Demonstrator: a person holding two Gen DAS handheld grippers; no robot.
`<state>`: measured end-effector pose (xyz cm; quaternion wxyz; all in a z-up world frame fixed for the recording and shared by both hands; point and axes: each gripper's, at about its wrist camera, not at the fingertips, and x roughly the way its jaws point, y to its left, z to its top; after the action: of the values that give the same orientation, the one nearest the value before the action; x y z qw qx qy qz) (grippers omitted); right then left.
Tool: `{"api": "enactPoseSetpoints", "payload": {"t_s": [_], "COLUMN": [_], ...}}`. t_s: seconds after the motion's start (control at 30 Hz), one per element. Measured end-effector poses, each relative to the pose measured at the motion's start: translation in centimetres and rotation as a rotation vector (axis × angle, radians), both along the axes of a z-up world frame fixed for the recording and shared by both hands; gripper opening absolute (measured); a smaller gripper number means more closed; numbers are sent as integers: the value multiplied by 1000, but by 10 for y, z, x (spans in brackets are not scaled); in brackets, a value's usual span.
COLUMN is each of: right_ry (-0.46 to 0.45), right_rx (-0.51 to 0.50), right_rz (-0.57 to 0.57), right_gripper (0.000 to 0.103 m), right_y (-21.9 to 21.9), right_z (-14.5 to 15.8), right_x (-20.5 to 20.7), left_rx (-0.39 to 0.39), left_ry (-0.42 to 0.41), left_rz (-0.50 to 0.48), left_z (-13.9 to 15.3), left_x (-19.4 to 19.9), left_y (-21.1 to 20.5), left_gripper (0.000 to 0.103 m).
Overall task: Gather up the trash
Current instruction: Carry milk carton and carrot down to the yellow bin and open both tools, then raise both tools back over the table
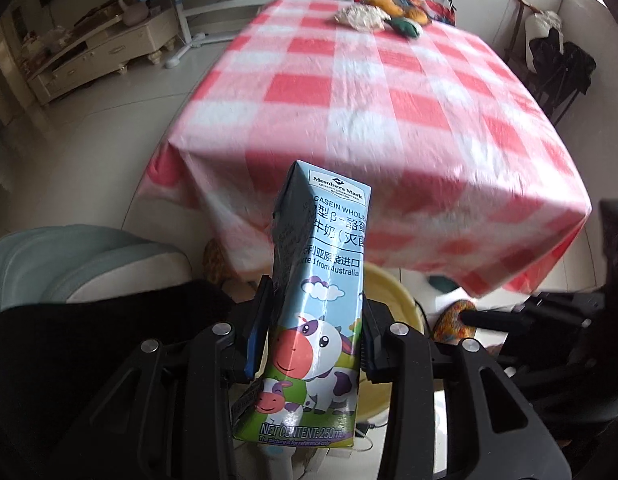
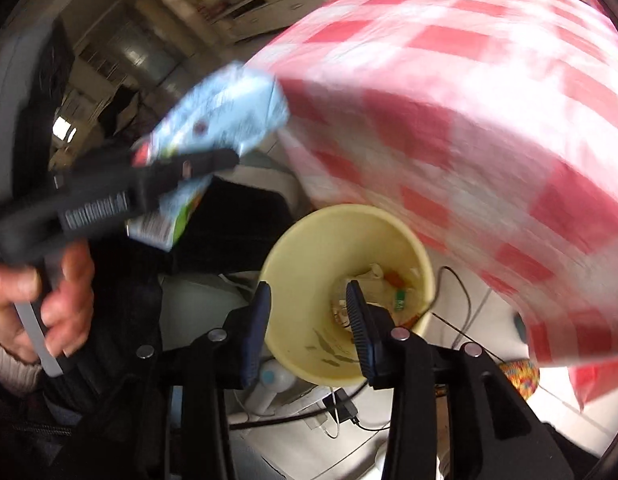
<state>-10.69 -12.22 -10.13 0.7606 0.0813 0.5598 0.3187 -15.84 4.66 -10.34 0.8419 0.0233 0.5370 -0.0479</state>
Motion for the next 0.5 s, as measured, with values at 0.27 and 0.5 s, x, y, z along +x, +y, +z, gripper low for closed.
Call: {"api": "enactPoseSetpoints", "payload": {"t_s": [0.27,0.5], "right_ry": [-128,-258], "right_rx": [-64,-177], "right_rz": [-135,-176], "right_gripper": [64,74], "right_y": [-19,-15], "right_z": [18,28], "right_x": [-14,-12], "left_rx": [59,76], "left_ry": [-117,-196], "left_rz": [3,16], "left_z": [9,23], "left_x": [-13,-8], "left_y": [-3,-6], "left_gripper": [72,84]}}
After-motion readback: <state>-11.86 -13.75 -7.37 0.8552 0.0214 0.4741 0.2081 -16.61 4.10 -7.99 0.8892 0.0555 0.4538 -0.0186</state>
